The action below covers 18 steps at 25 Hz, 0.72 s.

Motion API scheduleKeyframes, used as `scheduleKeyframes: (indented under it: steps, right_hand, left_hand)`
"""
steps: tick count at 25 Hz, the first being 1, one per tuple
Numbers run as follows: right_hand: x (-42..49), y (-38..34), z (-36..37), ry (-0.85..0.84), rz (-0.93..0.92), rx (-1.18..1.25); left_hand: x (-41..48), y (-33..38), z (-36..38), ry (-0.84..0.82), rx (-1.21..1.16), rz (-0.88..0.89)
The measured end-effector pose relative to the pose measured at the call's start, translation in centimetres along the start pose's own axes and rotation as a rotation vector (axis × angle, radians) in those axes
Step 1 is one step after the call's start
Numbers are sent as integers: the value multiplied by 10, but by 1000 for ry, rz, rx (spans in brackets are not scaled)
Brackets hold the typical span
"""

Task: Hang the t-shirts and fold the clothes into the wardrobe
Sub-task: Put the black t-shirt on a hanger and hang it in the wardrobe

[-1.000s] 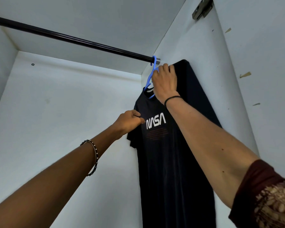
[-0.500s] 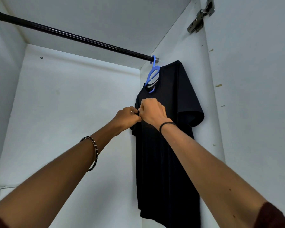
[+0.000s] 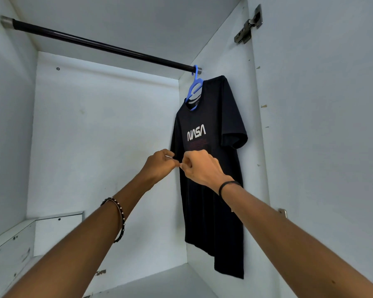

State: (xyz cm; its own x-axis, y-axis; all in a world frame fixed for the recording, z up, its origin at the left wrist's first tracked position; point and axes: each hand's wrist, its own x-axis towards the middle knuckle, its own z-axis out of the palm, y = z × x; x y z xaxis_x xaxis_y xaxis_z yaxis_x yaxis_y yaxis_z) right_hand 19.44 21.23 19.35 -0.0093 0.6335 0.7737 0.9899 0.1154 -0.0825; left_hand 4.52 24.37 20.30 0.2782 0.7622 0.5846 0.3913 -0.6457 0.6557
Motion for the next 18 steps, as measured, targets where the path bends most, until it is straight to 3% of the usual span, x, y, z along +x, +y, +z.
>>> scheduleKeyframes:
  steps: [9, 18]
  right_hand:
    - [-133, -16, -13, -98, 81, 200]
    - [-294, -28, -60, -234, 197, 319]
  left_hand:
    - [-111, 24, 35, 12, -99, -23]
    - [-270, 39, 88, -75, -119, -178]
